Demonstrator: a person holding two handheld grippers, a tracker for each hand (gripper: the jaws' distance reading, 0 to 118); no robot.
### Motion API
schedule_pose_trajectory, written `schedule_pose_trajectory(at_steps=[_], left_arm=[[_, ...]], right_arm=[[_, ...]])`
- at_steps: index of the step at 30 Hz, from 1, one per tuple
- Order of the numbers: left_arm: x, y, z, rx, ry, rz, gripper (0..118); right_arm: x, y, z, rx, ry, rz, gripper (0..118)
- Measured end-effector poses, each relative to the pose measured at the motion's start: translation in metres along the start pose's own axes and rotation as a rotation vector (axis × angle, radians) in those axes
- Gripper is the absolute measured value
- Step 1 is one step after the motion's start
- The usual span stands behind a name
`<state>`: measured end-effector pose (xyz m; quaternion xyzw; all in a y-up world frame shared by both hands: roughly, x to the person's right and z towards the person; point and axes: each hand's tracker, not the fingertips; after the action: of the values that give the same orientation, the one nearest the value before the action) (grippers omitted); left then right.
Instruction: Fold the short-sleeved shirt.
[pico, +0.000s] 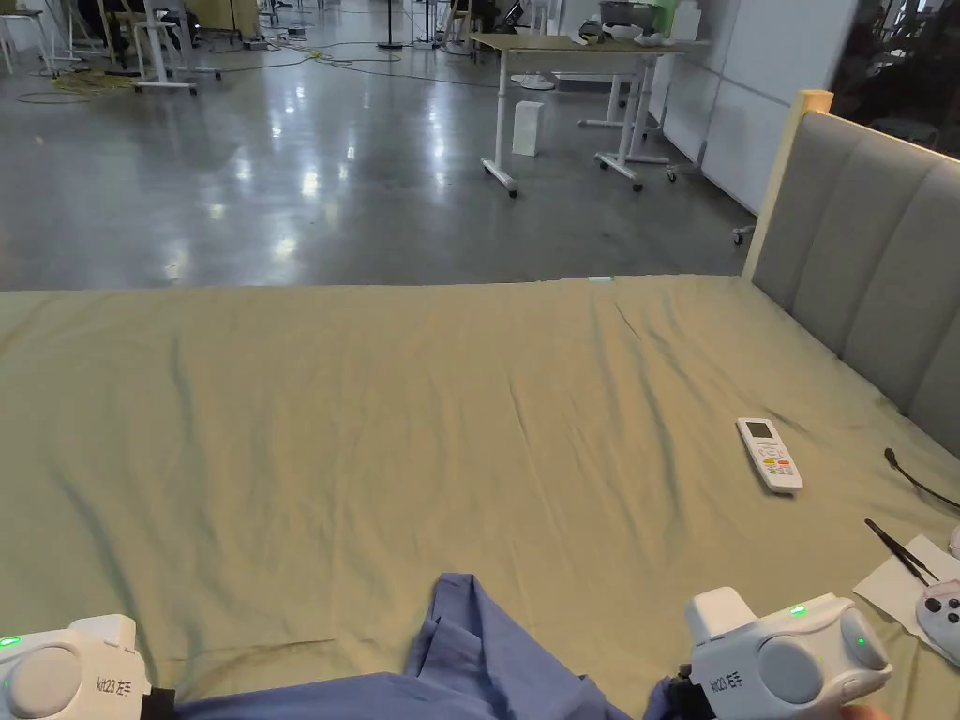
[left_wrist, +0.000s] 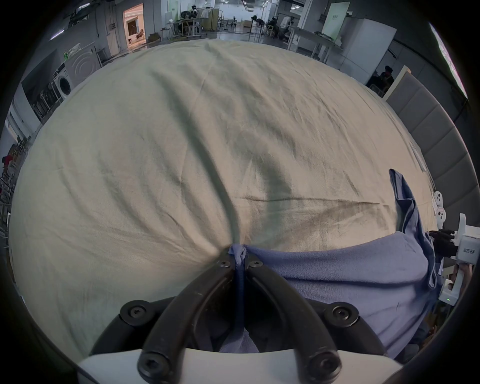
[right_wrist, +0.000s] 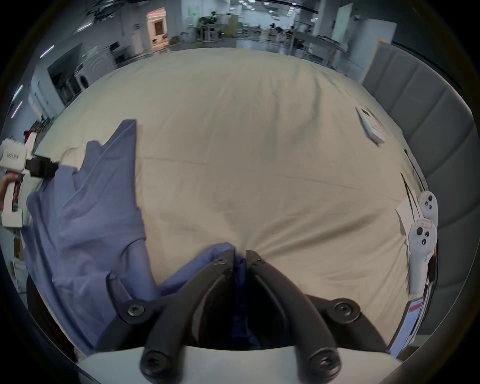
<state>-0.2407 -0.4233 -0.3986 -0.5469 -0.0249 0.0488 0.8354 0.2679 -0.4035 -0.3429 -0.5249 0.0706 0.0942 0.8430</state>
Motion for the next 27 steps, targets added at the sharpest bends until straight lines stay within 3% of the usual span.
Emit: schedule_pose_trajectory(at_steps=[3, 5, 7, 9, 11, 14, 22, 27], left_arm=[[-0.002, -0.001, 0.002, 0.009, -0.006, 0.009, 6], [-0.005, -0.015, 0.020, 0.142, -0.044, -0.045, 5], [-0.011, -0.027, 0.062, 0.228, -0.054, -0.040, 5], [-0.019, -0.036, 0.102, 0.322, -0.148, -0.005, 5], [-0.025, -0.042, 0.163, 0.407, -0.200, 0.050, 5], [-0.031, -0.052, 0.248, 0.549, -0.213, 0.022, 5], [-0.031, -0.069, 0.442, 0.856, -0.163, -0.073, 5], [-0.042, -0.070, 0.513, 1.027, -0.095, -0.073, 5]], right_arm=[[0.003, 0.000, 0.002, 0.018, -0.002, -0.006, 4], [0.012, -0.003, 0.015, 0.088, 0.055, -0.118, 4], [0.019, -0.007, 0.041, 0.189, 0.109, -0.185, 4], [0.021, -0.009, 0.075, 0.271, 0.100, -0.216, 4], [0.024, -0.011, 0.113, 0.342, 0.113, -0.232, 4], [0.025, -0.014, 0.173, 0.466, 0.120, -0.251, 4], [0.018, 0.001, 0.332, 0.768, 0.033, -0.280, 4], [0.022, 0.012, 0.406, 0.860, -0.039, -0.309, 4]])
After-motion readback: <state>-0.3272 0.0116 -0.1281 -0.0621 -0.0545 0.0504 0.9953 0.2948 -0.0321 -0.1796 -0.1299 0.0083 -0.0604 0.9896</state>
